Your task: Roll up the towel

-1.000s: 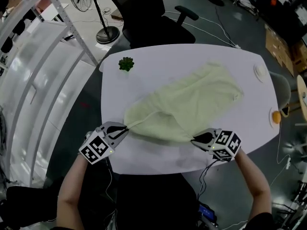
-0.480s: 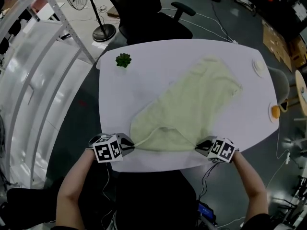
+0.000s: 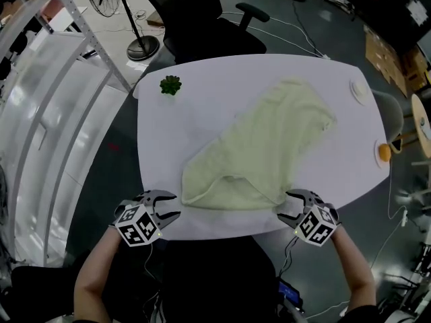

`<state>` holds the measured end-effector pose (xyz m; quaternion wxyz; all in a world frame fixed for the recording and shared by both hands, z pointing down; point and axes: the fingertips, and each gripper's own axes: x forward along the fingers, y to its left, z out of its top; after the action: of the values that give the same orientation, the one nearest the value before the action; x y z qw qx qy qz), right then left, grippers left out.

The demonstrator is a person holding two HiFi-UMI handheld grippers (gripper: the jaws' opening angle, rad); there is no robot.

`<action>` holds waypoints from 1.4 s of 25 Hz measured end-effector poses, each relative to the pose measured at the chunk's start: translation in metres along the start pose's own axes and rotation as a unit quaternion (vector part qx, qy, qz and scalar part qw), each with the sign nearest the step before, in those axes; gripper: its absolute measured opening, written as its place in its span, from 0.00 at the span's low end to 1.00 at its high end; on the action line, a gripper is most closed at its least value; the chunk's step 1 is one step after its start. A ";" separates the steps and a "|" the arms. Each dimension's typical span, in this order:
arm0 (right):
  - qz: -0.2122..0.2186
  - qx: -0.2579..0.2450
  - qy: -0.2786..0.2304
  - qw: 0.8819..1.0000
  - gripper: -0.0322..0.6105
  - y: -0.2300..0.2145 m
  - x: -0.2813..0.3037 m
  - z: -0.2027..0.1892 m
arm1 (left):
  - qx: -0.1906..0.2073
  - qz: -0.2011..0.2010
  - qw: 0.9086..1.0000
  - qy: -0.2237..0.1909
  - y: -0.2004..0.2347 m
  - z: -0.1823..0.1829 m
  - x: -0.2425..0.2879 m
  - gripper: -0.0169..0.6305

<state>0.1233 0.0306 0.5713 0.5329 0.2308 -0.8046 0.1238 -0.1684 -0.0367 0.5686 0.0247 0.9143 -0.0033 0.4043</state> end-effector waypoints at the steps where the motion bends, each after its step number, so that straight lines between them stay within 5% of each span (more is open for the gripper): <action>1: -0.005 -0.014 -0.002 1.000 0.53 0.004 -0.003 0.002 | -0.001 0.006 1.000 0.009 -0.002 -0.004 0.005 0.34; 7: 0.012 -0.079 0.003 0.997 0.44 0.042 0.022 0.014 | -0.049 0.063 0.996 0.047 -0.005 -0.013 0.039 0.36; 11: -0.022 -0.097 0.021 0.995 0.32 0.032 0.039 0.003 | -0.095 0.094 0.989 0.055 -0.001 -0.015 0.040 0.38; 13: -0.032 -0.100 0.023 0.994 0.30 0.026 0.040 0.002 | -0.084 0.111 0.988 0.062 0.000 -0.011 0.039 0.34; 15: -0.042 -0.104 0.021 0.993 0.25 0.019 0.038 0.003 | -0.072 0.138 0.986 0.066 0.005 -0.006 0.041 0.13; 19: -0.060 -0.115 0.022 0.991 0.19 0.014 0.038 0.001 | -0.090 0.150 0.982 0.068 0.009 -0.002 0.049 0.15; 21: -0.073 -0.123 0.017 0.990 0.10 0.010 0.034 0.004 | -0.075 0.170 0.981 0.052 0.017 0.010 0.042 0.12; 24: -0.086 -0.097 -0.008 0.992 0.09 -0.005 0.016 0.017 | -0.010 0.213 0.977 0.025 0.040 0.039 0.020 0.10; 27: -0.105 -0.057 -0.041 0.992 0.09 -0.027 -0.008 0.031 | 0.054 0.266 0.962 0.001 0.070 0.068 -0.008 0.10; 30: -0.116 -0.030 -0.073 0.990 0.09 -0.040 -0.030 0.046 | 0.067 0.297 0.952 -0.032 0.091 0.092 -0.032 0.10; 33: -0.103 -0.037 -0.076 0.991 0.08 -0.034 -0.037 0.049 | 0.094 0.262 0.960 -0.032 0.086 0.098 -0.035 0.10; 35: -0.082 -0.054 -0.059 0.993 0.08 -0.023 -0.034 0.040 | 0.145 0.186 0.972 -0.011 0.065 0.087 -0.027 0.09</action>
<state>0.1138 0.0015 0.5236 0.5046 0.2739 -0.8184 0.0226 -0.1234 -0.1060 0.4931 -0.1835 0.8959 -0.1147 0.3881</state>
